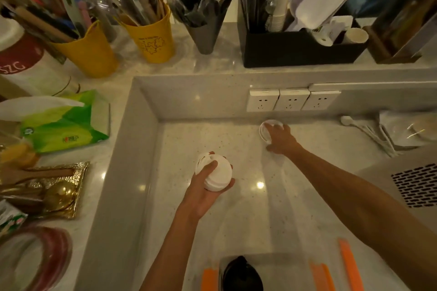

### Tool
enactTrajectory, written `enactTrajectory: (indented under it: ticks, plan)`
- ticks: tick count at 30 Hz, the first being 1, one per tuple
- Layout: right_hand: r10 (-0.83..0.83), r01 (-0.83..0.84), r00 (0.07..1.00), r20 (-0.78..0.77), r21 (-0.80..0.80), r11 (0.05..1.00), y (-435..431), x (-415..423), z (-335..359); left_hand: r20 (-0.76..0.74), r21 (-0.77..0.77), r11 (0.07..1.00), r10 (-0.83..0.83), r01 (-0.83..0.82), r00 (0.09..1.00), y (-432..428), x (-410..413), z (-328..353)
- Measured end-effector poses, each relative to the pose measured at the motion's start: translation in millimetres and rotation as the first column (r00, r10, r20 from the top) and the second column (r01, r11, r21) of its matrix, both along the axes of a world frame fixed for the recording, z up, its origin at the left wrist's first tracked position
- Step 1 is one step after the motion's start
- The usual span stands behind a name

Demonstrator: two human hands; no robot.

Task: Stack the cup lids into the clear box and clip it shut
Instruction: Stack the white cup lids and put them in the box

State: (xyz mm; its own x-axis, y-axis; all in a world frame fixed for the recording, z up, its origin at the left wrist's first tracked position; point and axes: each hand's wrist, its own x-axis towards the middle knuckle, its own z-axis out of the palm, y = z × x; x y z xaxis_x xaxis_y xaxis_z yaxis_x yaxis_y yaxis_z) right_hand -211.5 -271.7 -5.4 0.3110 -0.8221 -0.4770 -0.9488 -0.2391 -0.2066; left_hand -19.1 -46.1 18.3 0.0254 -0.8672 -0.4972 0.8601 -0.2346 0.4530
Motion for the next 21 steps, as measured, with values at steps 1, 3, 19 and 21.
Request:
enactTrajectory:
  ticks: [1,3,19,21]
  plan:
    - [-0.030,0.031,0.999,0.030,-0.022,0.999,4,-3,-1,-0.003,0.003,1.000,0.002,-0.001,1.000,-1,0,0]
    - [-0.109,0.112,0.993,0.047,-0.080,0.990,15,-10,-1,0.008,0.001,1.000,0.001,-0.001,1.000,0,-2,3]
    - [-0.289,-0.278,0.641,0.711,0.567,0.775,157,-54,133,0.226,-0.108,0.971,-0.186,0.214,0.956,70,-43,66]
    - [-0.150,-0.358,0.678,0.720,0.502,0.787,179,-47,149,0.301,-0.107,0.957,-0.227,0.270,0.926,78,-52,75]
